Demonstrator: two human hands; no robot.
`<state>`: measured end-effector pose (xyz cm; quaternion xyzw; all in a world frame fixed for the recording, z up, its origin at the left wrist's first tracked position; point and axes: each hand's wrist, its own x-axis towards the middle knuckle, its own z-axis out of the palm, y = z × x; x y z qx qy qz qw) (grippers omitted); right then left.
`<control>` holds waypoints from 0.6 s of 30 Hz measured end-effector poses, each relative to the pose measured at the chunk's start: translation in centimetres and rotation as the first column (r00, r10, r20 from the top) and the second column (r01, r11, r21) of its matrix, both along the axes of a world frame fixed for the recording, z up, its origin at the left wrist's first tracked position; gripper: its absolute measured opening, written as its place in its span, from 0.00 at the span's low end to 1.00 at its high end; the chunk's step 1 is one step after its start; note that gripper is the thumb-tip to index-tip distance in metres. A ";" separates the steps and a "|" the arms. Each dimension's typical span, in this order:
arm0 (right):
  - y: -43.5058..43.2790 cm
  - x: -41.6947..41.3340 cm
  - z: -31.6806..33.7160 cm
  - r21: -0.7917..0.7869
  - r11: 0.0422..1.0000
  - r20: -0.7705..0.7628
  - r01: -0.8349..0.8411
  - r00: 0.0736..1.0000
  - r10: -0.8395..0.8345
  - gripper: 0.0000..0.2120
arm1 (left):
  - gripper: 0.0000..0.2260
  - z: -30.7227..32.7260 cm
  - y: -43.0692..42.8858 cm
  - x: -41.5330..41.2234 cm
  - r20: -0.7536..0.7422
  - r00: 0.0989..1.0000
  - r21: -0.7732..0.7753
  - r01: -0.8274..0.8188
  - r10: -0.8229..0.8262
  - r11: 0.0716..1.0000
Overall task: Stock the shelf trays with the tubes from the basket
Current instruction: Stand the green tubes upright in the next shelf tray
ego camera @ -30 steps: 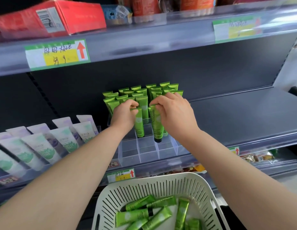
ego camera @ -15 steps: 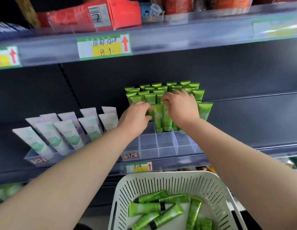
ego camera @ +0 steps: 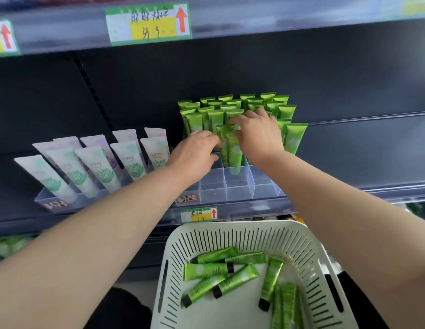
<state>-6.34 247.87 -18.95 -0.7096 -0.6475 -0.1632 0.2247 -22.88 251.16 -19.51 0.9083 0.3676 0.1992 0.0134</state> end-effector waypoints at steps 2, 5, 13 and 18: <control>-0.9 -0.1 -0.3 0.049 0.999 0.007 -0.014 1.000 0.014 0.17 | 0.11 -0.1 -0.6 -0.1 0.021 1.000 0.001 0.003 -0.003 1.000; -3.1 -0.3 -1.2 0.138 0.990 0.003 -0.028 1.000 0.028 0.14 | 0.10 -0.6 -1.9 -0.3 0.077 0.997 0.009 0.031 -0.032 0.999; -11.6 -0.7 -9.5 0.161 0.986 -0.089 -0.032 0.995 0.047 0.10 | 0.08 -6.3 -7.3 -1.0 0.170 0.980 -0.048 0.111 -0.102 0.993; -14.5 0.0 -16.0 -0.128 0.992 -0.078 0.014 0.997 -0.025 0.13 | 0.07 -12.2 -9.9 -1.5 0.106 0.991 -0.191 0.101 -0.082 0.976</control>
